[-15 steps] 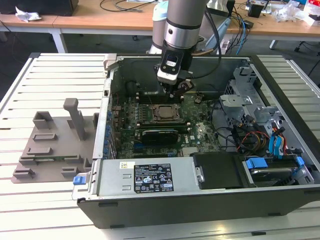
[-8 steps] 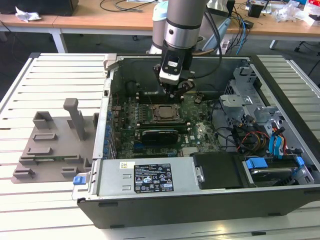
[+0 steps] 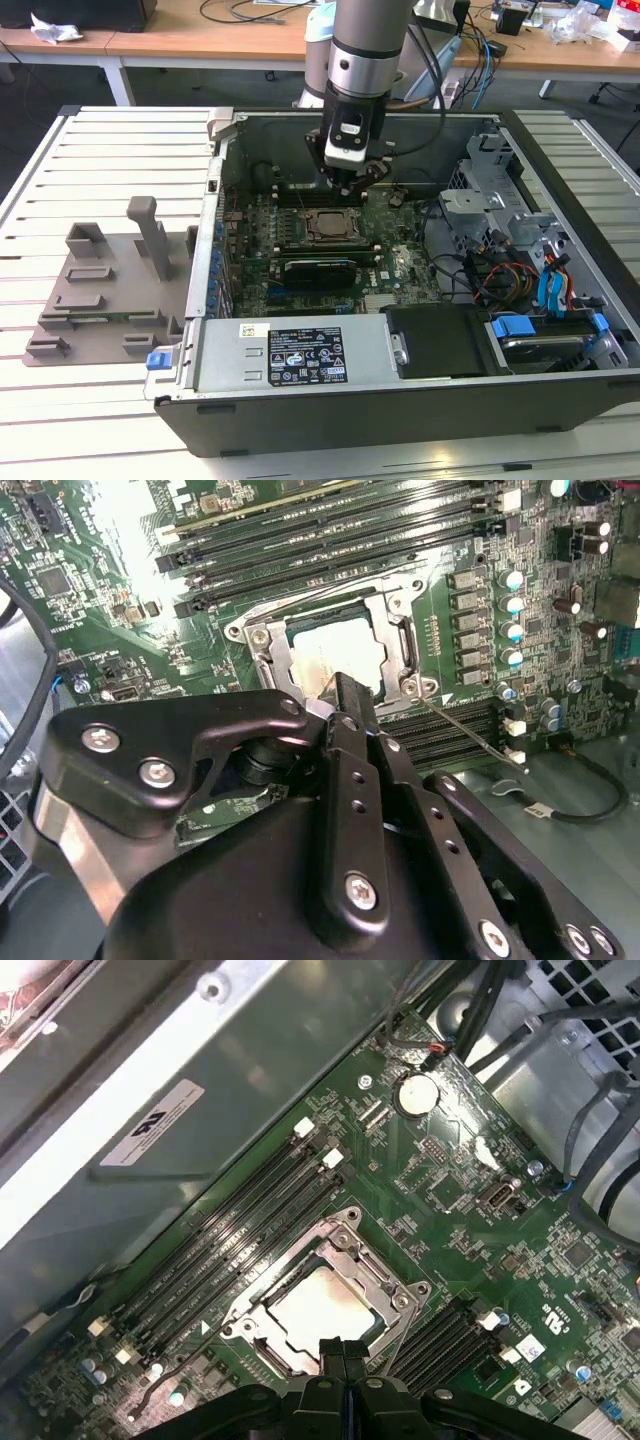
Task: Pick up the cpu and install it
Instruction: 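Install the first cpu locking lever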
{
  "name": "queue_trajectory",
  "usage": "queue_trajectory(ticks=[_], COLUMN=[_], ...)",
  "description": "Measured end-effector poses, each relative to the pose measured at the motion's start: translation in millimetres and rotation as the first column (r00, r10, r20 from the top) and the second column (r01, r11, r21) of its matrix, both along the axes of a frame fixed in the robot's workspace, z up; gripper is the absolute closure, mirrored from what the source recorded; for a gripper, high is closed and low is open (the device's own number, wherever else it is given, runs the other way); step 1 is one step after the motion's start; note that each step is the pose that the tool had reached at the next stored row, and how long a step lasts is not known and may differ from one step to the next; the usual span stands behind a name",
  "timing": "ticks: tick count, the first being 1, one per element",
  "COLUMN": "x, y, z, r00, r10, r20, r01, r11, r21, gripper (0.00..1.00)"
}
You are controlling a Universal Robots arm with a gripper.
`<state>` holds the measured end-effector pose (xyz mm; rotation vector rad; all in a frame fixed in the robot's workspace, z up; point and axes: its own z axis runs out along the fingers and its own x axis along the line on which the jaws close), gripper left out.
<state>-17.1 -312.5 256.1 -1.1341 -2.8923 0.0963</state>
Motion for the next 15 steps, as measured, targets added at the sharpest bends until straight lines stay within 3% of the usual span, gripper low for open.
queue_trajectory(ticks=[3,6,11,15], x=[0.0,0.0,0.0,0.0], y=[0.0,0.0,0.0,0.0], z=[0.0,0.0,0.0,0.0], r00=[0.9993,0.9959,0.9913,0.9847], r10=[0.037,0.09,0.132,0.174], r20=[0.0,0.0,0.0,0.0], r01=[-0.037,-0.09,-0.132,-0.174], r11=[0.9993,0.9959,0.9913,0.9847], r21=[0.0,0.0,-0.0001,-0.0001], gripper=[0.89,0.89,0.89,0.89])
